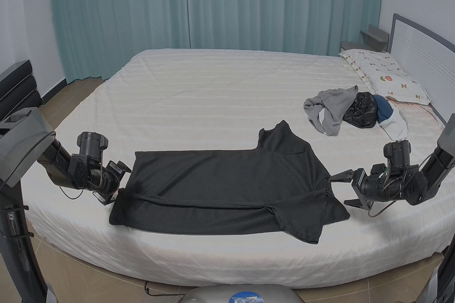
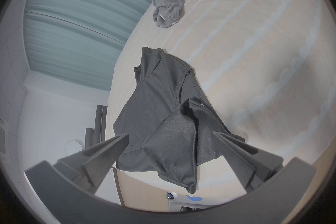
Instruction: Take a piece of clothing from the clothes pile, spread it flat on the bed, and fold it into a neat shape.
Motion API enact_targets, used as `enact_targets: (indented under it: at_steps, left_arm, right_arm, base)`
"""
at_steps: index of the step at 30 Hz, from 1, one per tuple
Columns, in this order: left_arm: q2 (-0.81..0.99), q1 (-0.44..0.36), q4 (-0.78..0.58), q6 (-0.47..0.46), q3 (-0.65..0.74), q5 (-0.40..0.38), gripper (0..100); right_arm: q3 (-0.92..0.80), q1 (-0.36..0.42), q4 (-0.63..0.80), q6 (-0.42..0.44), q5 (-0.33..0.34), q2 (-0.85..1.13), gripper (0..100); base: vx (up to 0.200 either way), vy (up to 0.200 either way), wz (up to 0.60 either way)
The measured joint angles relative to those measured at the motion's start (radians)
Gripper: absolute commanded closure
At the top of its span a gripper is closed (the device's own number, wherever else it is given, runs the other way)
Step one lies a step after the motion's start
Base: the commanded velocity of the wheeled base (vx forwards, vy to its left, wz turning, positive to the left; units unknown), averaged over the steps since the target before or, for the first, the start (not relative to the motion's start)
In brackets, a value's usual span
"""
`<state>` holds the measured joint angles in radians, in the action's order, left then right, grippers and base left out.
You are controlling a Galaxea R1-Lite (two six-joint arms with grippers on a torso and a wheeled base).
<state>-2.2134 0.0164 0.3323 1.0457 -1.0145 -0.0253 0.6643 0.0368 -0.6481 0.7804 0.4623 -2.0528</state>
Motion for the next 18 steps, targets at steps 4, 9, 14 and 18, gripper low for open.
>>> enact_targets:
  at_steps: [4,9,14,18]
  left_arm:
    - [0.001,0.002,0.002,-0.018,0.013,-0.021,0]
    - [-0.006,-0.001,0.003,-0.052,0.016,-0.022,100]
    - [-0.013,-0.001,0.003,-0.078,0.016,-0.020,100]
    - [-0.015,0.003,0.001,-0.082,0.021,-0.014,100]
  right_arm:
    - [0.001,0.000,0.000,-0.001,-0.001,-0.001,0]
    - [0.003,0.002,-0.001,-0.001,-0.001,-0.001,0]
    - [0.006,0.003,-0.009,-0.003,-0.002,-0.008,0]
    - [0.010,0.004,-0.051,-0.004,-0.007,-0.018,0]
  base:
    - [0.000,0.000,0.00]
    - [0.000,0.000,0.00]
    - [0.000,0.000,0.00]
    - [0.000,0.000,0.00]
